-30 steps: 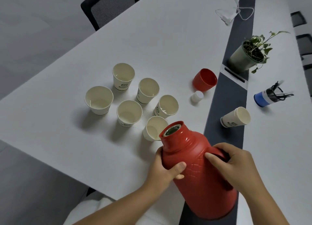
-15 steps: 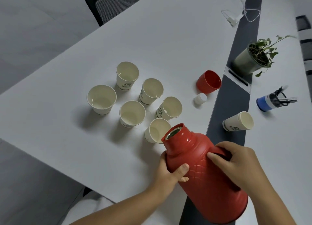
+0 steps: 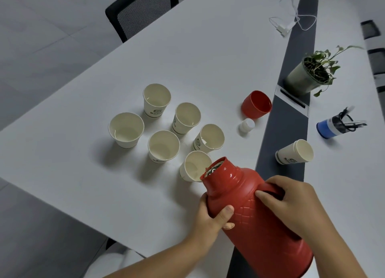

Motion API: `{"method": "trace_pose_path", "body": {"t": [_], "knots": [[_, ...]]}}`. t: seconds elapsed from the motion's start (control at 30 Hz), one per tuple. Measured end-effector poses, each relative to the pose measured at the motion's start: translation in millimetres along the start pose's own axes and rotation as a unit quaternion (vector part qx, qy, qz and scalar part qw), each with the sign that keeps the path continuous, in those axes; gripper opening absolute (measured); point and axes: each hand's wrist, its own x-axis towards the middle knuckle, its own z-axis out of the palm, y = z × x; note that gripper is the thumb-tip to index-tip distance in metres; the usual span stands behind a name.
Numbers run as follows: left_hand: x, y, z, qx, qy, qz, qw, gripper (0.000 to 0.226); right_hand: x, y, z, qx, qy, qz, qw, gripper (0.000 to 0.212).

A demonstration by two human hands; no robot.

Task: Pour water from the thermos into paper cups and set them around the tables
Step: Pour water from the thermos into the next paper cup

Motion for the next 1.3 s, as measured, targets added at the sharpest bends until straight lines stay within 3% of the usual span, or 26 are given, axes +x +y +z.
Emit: {"method": "trace_pose_path", "body": {"t": [1.3], "knots": [[-1, 4, -3, 0.027, 0.011, 0.005, 1.000, 0.077, -1, -12, 1, 0.005, -0.002, -0.024, 1.000, 0.016]]}}
